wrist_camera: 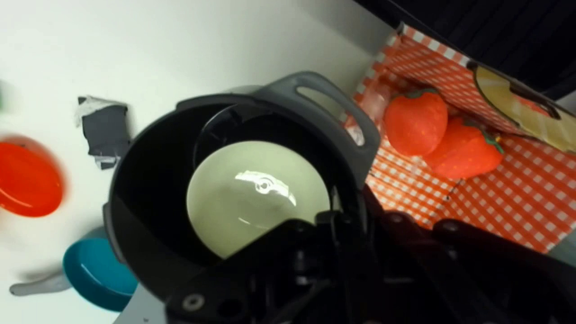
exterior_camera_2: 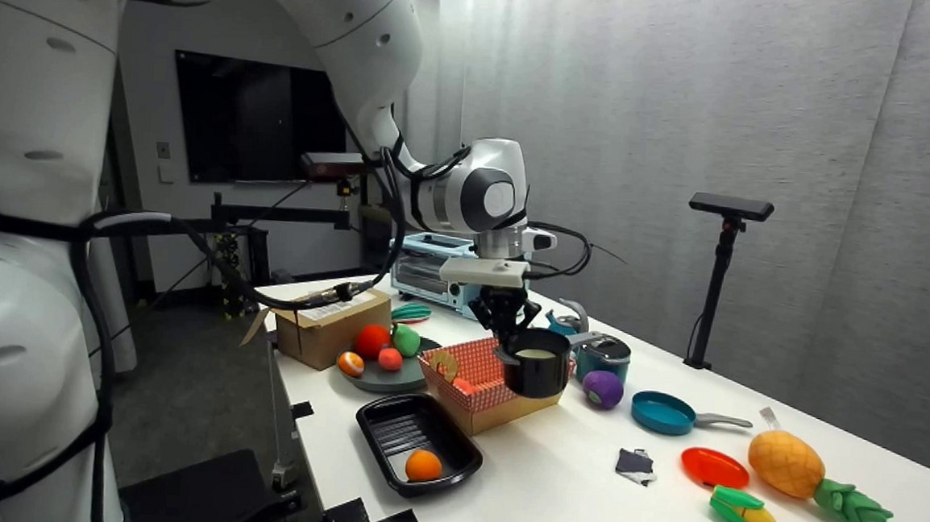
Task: Place the black pot in the box
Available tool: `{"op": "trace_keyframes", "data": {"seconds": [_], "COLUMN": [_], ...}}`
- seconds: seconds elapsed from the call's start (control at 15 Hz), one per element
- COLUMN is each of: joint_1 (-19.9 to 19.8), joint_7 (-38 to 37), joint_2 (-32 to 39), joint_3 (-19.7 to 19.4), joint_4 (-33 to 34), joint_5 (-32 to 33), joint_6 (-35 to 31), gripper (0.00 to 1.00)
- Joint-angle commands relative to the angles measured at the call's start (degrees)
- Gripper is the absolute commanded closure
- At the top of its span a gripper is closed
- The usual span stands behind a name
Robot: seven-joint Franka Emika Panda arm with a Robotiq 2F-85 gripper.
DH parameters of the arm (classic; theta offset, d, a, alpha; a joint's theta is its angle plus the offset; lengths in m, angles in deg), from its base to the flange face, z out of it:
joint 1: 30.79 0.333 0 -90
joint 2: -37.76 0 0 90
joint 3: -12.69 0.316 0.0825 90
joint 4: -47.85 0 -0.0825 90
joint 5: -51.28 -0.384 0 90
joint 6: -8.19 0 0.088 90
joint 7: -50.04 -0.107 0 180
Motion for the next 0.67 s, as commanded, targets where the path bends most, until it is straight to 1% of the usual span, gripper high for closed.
{"op": "trace_keyframes", "data": {"seconds": [0.0,0.33,0.6], "joint_1": [2.9,6.1,6.8], "joint_7": [-3.2,-4.8,-6.0], "joint_2": [1.5,4.7,7.0], "joint_3": [1.3,4.0,4.2], "joint_4": [4.5,7.2,6.6], "joint_5": [0.1,-1.0,-1.3], "joint_6": [0.1,0.4,0.7], "gripper": [0.99,0.99,0.99]}}
